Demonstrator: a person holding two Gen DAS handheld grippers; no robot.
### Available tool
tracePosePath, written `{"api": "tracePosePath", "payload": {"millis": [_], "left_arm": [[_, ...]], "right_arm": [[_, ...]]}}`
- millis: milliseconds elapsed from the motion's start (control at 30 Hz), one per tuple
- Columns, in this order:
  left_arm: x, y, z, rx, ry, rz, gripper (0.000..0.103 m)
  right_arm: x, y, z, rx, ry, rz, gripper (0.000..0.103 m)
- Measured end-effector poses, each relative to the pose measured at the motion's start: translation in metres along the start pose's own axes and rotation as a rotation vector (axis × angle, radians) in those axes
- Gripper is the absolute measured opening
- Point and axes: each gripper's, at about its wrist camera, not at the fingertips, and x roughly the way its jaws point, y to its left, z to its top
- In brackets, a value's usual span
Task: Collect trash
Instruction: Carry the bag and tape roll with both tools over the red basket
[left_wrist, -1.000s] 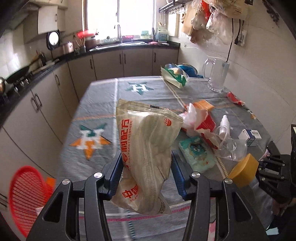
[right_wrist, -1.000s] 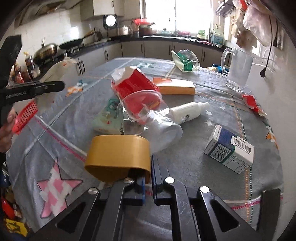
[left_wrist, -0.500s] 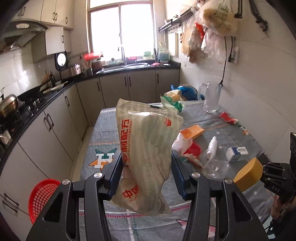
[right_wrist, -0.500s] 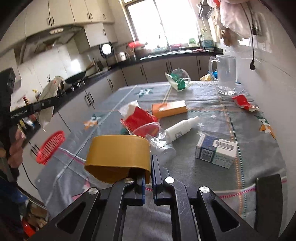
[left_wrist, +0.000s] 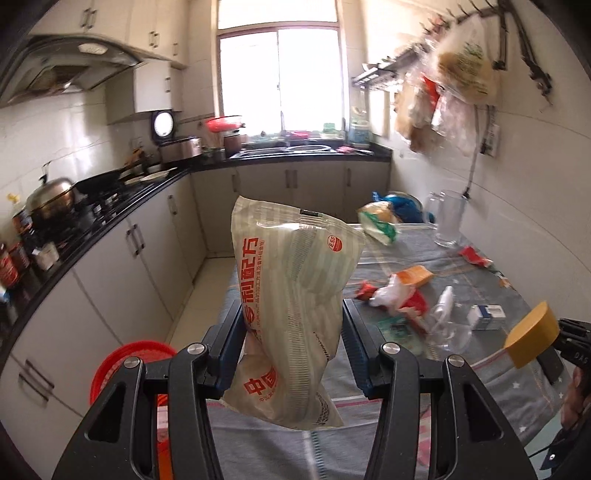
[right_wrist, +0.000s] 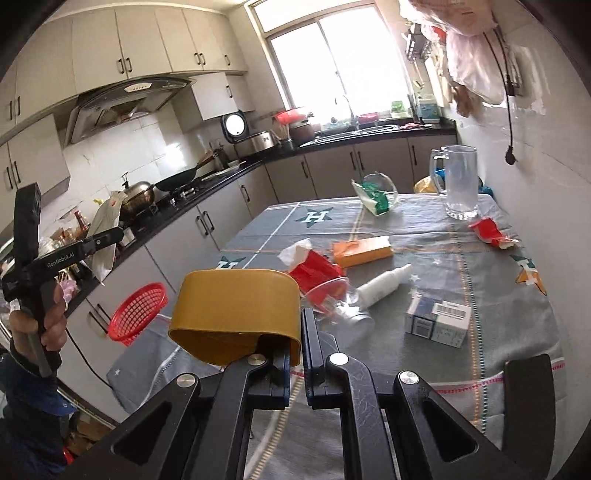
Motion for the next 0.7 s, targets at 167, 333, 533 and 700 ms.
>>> {"api": "tracePosePath", "payload": {"millis": [167,333,533,700], "left_arm": [[0.001,0.044,-0.026,-0.076,0.013,0.035,0.049],[-0.009,0.08,-0.052,-0.12,0.003,0.083,0.049],[-0.026,0.113,-0.076,-0.158,0.018,0.08,0.049],[-0.047,0.128,-0.093,-0.193,-0.004,0.099,0.05]], "right_arm": [[0.015,0.014,0.001,-0.016,0.043,-0.003,0.006],[0.032,0.032,-0.001,-0.032,0.078,0.0,0.006],[0.057,0.063,-0.005,-0.054,0.121,0.035,0.006],[0.077,0.087,-0.009,-0.08,0.159,0.061,0.006]]}}
